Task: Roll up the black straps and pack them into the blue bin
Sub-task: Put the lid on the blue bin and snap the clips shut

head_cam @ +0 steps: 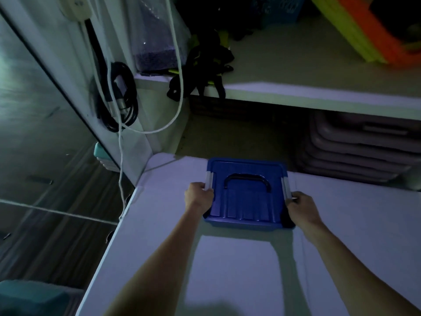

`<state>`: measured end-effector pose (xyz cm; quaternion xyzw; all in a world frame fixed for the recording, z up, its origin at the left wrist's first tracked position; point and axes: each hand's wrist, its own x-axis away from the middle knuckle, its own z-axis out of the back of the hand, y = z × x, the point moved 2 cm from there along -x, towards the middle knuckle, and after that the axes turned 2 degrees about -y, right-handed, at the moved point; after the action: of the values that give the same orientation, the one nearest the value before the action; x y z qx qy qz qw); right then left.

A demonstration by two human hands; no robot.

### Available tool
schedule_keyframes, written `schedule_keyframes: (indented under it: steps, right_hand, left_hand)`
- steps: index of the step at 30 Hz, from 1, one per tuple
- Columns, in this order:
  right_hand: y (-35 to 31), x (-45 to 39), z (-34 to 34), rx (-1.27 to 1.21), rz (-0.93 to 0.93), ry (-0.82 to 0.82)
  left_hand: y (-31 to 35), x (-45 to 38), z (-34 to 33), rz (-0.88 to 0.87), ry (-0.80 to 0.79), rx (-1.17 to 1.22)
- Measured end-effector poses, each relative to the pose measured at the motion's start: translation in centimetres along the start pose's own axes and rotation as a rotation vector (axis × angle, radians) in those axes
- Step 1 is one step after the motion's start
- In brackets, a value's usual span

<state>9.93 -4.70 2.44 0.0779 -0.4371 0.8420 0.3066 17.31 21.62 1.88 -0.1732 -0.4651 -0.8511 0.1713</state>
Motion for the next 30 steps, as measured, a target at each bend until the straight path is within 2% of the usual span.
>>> schedule_keyframes:
  steps: [7,15,24,30]
  right_hand:
    - [2.6,0.1,7.8,-0.115,0.003,0.091]
    - [5.7,-4.3,14.7,-0.167,-0.010,0.050]
    - [7.5,-8.1,16.8,-0.292,0.004,-0.092]
    - [8.4,-9.1,16.6,-0.359,-0.002,-0.127]
  left_hand:
    - [5.3,1.3,-6.2,-0.129,-0.103,-0.040]
    - [11.3,1.1,-13.4,-0.173,-0.151,-0.107]
    - [12.7,0.1,-16.8,-0.107,-0.078,-0.164]
    - [13.3,0.9,-18.5,-0.128,-0.041,-0.191]
